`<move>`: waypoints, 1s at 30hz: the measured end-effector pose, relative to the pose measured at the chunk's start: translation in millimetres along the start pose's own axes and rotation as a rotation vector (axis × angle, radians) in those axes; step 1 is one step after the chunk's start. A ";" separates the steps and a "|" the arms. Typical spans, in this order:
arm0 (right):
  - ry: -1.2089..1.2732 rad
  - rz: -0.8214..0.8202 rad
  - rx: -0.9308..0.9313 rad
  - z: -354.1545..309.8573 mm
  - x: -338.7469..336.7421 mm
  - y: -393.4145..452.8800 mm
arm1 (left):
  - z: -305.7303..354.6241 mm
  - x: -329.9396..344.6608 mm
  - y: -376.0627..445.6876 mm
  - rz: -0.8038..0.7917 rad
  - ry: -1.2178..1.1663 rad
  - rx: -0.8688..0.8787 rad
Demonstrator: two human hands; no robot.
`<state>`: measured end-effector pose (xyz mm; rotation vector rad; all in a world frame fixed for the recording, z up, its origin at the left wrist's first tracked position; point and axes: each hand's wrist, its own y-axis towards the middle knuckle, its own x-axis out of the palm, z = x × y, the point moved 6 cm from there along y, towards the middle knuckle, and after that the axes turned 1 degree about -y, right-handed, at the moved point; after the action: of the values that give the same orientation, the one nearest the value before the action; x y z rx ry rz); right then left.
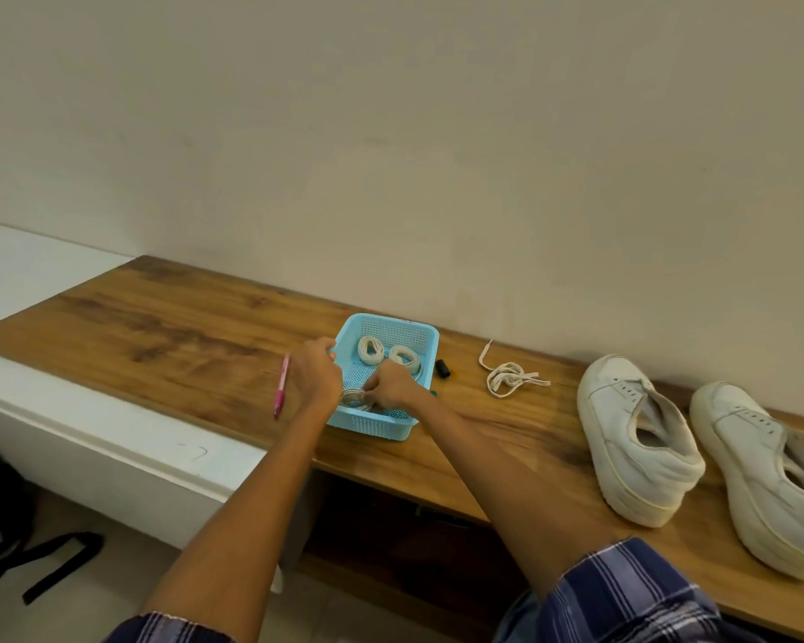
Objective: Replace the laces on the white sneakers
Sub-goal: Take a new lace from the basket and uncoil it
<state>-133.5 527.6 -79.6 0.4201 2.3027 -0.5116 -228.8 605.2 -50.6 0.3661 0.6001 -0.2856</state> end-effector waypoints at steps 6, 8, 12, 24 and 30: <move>-0.044 0.036 0.017 -1.2 7.7 8.6 | -3.0 0.6 -4.3 0.018 -0.056 -0.036; -0.084 0.043 0.015 -3.2 10.3 10.7 | -4.0 1.1 -3.9 0.023 -0.064 -0.034; -0.076 0.066 0.014 -2.8 9.4 11.7 | -2.5 0.9 -5.0 0.013 -0.050 -0.030; -0.016 0.349 -0.095 -10.8 -41.5 -9.0 | 10.4 4.4 -0.4 0.046 0.015 0.099; 0.063 0.625 -0.057 23.5 -119.1 -44.1 | 55.1 37.9 -12.0 -0.111 -0.060 0.243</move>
<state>-57.8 460.5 0.8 1.0871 2.0833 -0.1198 -176.0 565.8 -33.9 0.5569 0.5286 -0.4767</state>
